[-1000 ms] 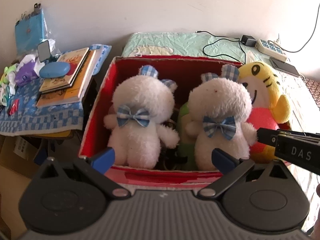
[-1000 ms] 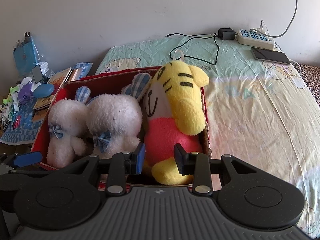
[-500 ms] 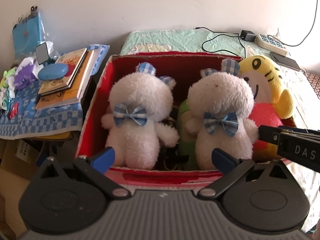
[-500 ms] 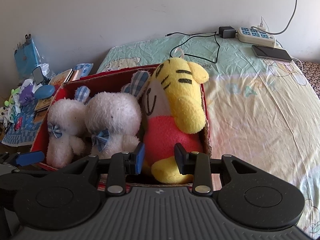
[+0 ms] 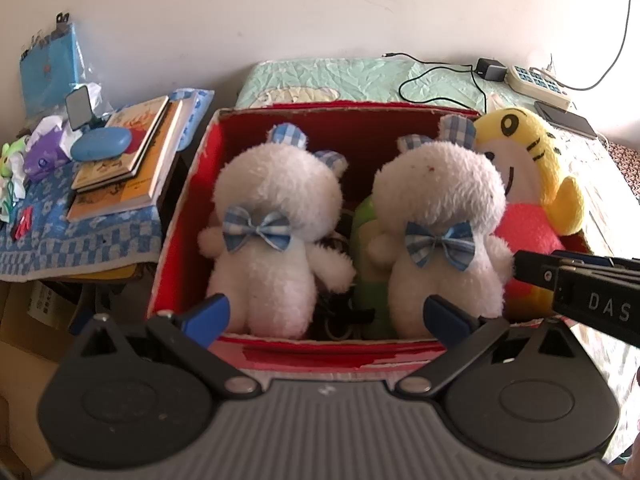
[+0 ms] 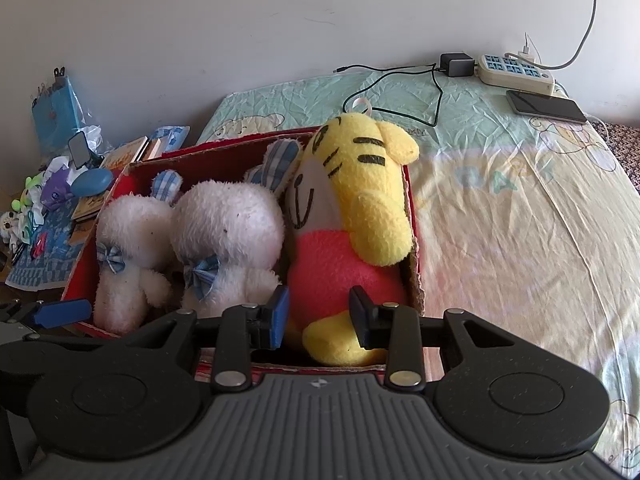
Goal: Organize objects
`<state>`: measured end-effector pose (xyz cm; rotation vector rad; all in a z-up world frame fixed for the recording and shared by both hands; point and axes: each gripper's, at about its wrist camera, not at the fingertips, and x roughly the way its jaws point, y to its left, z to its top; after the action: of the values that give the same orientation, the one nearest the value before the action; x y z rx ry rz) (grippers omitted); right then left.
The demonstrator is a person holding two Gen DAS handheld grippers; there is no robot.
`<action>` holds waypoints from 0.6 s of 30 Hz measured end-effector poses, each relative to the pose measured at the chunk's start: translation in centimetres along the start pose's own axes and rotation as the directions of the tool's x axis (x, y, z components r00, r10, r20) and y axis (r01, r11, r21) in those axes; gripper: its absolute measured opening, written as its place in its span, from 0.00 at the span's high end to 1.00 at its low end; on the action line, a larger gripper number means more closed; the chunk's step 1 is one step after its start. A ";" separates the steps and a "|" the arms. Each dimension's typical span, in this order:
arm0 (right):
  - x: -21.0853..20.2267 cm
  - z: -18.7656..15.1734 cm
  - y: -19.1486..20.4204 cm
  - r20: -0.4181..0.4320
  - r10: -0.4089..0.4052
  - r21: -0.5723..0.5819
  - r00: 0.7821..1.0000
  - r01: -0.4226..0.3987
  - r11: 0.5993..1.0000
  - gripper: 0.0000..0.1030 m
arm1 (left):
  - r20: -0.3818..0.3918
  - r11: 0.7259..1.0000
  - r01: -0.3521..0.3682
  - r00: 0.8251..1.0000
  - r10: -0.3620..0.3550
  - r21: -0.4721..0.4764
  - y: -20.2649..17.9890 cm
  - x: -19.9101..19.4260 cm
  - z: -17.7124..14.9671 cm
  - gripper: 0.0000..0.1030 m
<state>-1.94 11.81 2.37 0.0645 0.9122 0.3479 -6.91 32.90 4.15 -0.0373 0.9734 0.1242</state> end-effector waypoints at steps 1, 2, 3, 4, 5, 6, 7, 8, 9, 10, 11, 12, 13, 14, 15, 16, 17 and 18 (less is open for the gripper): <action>0.0 0.0 0.0 0.001 0.000 -0.001 1.000 0.000 1.000 0.65 | -0.001 1.000 0.000 1.000 0.000 0.000 -0.1 0.0 0.0 0.00; 0.0 -0.1 0.0 0.001 0.000 -0.001 1.000 0.000 1.000 0.65 | -0.002 1.000 0.004 1.000 -0.004 0.000 0.0 0.1 0.0 0.00; 0.0 -0.1 0.0 0.001 0.001 0.001 1.000 -0.001 1.000 0.65 | -0.003 1.000 0.010 1.000 -0.010 0.000 0.0 0.2 0.0 0.00; 0.0 -0.1 0.0 0.001 0.002 0.002 1.000 -0.002 1.000 0.65 | -0.004 1.000 0.018 1.000 -0.018 0.001 0.1 0.3 0.0 0.00; 0.0 -0.1 0.0 0.002 0.003 0.003 1.000 -0.003 1.000 0.65 | -0.006 1.000 0.030 1.000 -0.030 0.000 0.3 0.3 0.1 0.00; 0.0 -0.2 0.0 0.002 0.004 0.004 1.000 -0.004 1.000 0.65 | -0.008 0.999 0.039 0.999 -0.039 0.002 0.4 0.4 0.1 0.00; 0.0 -0.2 0.0 0.003 0.004 0.004 1.000 -0.004 1.000 0.65 | -0.011 0.999 0.049 0.999 -0.049 0.003 0.5 0.4 0.1 0.00; -0.1 -0.2 0.0 0.004 0.004 0.004 1.000 -0.004 1.000 0.65 | -0.013 0.998 0.058 0.998 -0.058 0.003 0.6 0.5 0.1 0.00; -0.1 -0.2 0.0 0.004 0.004 0.003 1.000 -0.004 1.000 0.65 | -0.015 0.998 0.064 0.998 -0.064 0.004 0.6 0.5 0.2 0.00; -0.1 -0.3 0.1 0.005 0.003 0.002 1.000 -0.003 1.000 0.65 | -0.014 0.998 0.069 0.998 -0.069 0.004 0.7 0.5 0.1 0.00; -0.1 -0.3 0.1 0.006 0.003 0.002 1.000 -0.003 1.000 0.65 | -0.013 0.997 0.072 0.997 -0.072 0.002 0.7 0.6 0.1 0.00; -0.1 -0.3 0.1 0.006 0.003 0.003 1.000 -0.003 1.000 0.65 | -0.011 0.997 0.075 0.997 -0.075 0.001 0.7 0.6 0.1 0.00; -0.1 -0.3 0.1 0.006 0.003 0.004 1.000 -0.003 1.000 0.65 | -0.008 0.997 0.076 0.997 -0.076 0.004 0.7 0.6 0.0 0.00; -0.1 -0.3 0.1 0.007 0.004 0.005 1.000 -0.004 1.000 0.65 | -0.006 0.997 0.076 0.997 -0.076 0.007 0.7 0.5 0.0 0.00; -0.1 -0.3 0.1 0.007 0.005 0.008 1.000 -0.005 1.000 0.65 | -0.008 0.997 0.077 0.997 -0.077 0.007 0.7 0.6 0.1 0.00; -0.1 -0.3 0.1 0.007 0.006 0.009 1.000 -0.006 1.000 0.65 | -0.013 0.997 0.082 0.997 -0.081 0.005 0.8 0.7 0.1 0.00; -0.2 -0.3 0.1 0.008 0.005 0.008 1.000 -0.005 1.000 0.65 | -0.022 0.996 0.089 0.996 -0.089 0.001 0.9 0.8 0.3 0.00; -0.2 -0.3 0.2 0.009 0.005 0.006 1.000 -0.005 1.000 0.65 | -0.030 0.995 0.096 0.995 -0.096 -0.001 1.0 0.9 0.4 0.00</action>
<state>-2.32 11.87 2.37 0.0740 0.9048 0.3496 -6.20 33.99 3.67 -0.0857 1.0003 0.0354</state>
